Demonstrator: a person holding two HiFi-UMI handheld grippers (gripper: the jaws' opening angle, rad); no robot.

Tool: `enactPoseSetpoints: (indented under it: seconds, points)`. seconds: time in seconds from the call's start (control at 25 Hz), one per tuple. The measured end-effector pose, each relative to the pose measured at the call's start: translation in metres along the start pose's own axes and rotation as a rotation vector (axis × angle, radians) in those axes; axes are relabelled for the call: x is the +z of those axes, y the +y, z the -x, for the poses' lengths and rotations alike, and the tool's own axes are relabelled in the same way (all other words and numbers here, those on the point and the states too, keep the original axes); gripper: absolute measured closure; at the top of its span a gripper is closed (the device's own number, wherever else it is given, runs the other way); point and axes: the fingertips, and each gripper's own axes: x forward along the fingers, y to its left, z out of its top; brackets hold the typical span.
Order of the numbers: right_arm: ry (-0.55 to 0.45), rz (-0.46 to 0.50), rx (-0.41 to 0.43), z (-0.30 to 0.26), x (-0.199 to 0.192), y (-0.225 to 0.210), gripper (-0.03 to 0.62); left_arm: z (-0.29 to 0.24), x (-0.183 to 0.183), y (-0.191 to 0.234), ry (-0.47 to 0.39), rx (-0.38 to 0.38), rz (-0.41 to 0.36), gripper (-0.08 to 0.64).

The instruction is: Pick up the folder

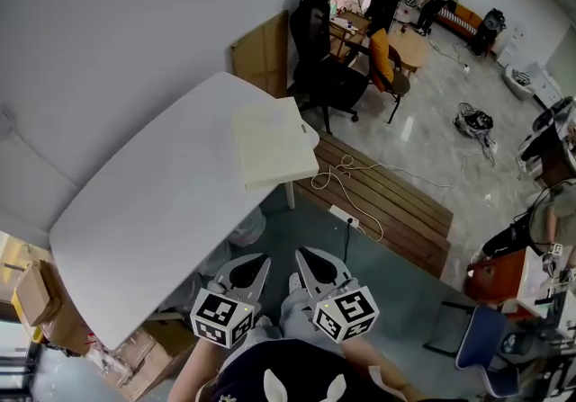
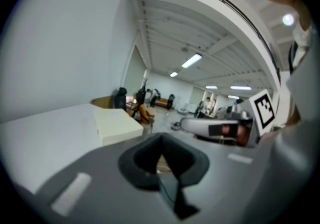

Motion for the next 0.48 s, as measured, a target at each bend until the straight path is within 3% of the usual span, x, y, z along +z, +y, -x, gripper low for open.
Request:
enactPoseSetpoints:
  seconds: [0.48]
  points:
    - [0.008,-0.008,0.047,-0.042,0.021,-0.051,0.583,-0.051,0.039,0.028,-0.011,0.048,-0.031,0.558]
